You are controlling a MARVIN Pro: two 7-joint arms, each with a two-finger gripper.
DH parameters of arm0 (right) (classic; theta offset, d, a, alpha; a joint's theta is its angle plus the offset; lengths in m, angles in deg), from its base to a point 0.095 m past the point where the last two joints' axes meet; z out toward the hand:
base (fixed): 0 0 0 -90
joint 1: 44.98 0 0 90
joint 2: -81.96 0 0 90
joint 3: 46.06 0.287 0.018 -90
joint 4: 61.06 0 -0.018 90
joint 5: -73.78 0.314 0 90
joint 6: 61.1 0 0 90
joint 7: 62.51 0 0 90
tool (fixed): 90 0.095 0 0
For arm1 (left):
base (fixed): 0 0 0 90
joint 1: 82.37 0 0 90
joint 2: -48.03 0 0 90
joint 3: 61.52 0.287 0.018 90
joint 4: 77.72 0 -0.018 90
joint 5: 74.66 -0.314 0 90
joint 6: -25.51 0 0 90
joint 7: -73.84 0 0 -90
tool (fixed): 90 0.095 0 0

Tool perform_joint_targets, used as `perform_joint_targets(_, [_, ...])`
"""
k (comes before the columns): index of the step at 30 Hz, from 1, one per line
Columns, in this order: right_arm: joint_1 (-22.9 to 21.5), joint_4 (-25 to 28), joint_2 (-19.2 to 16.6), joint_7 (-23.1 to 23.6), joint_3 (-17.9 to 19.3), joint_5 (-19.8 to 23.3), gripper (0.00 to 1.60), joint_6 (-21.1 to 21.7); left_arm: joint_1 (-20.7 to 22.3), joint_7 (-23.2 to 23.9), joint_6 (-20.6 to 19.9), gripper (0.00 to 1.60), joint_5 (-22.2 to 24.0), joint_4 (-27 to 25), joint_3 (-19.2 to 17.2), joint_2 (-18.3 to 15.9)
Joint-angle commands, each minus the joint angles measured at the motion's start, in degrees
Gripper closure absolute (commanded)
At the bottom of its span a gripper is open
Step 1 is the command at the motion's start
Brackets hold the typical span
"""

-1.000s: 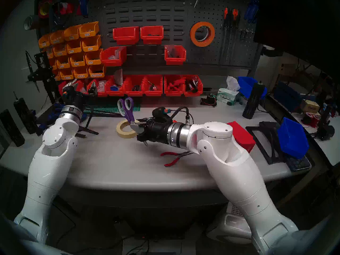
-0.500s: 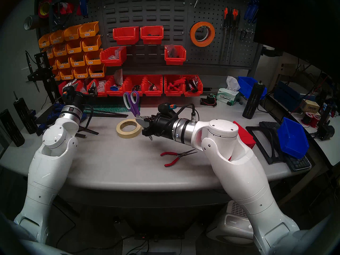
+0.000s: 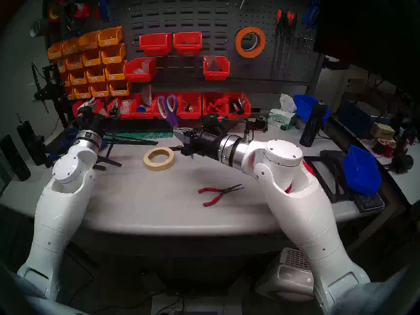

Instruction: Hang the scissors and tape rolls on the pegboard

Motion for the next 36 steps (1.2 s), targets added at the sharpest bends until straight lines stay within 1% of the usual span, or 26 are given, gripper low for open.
perform_joint_targets(1, [-2.6, 1.1, 0.5, 0.5, 2.0, -0.9, 1.60, -4.6, 1.7, -0.1, 0.7, 0.00, 0.1, -1.7, -0.7, -0.1])
perform_joint_targets(9, [-4.4, -0.1, 0.5, 1.3, 3.2, -3.1, 1.60, -7.4, 1.7, -0.1, 0.7, 0.00, 0.1, -1.7, -0.7, -0.1])
perform_joint_targets(22, [-9.4, -3.8, 1.9, 0.9, 6.0, -6.8, 1.60, -11.5, 1.7, -0.1, 0.7, 0.00, 0.1, -1.6, -0.7, -0.1])
perform_joint_targets(29, [-12.5, -6.6, 2.3, 0.4, 6.8, -8.0, 1.60, -13.4, 1.7, -0.1, 0.7, 0.00, 0.1, -1.6, -0.7, -0.1])
perform_joint_targets(32, [-13.0, -7.2, 2.4, 0.3, 7.0, -8.3, 1.60, -13.9, 1.7, -0.1, 0.7, 0.00, 0.1, -1.6, -0.7, -0.1])
perform_joint_targets(36, [-13.7, -8.6, 3.0, -0.4, 7.4, -9.5, 1.60, -16.1, 1.7, -0.1, 0.7, 0.00, 0.1, -1.6, -0.7, -0.1])
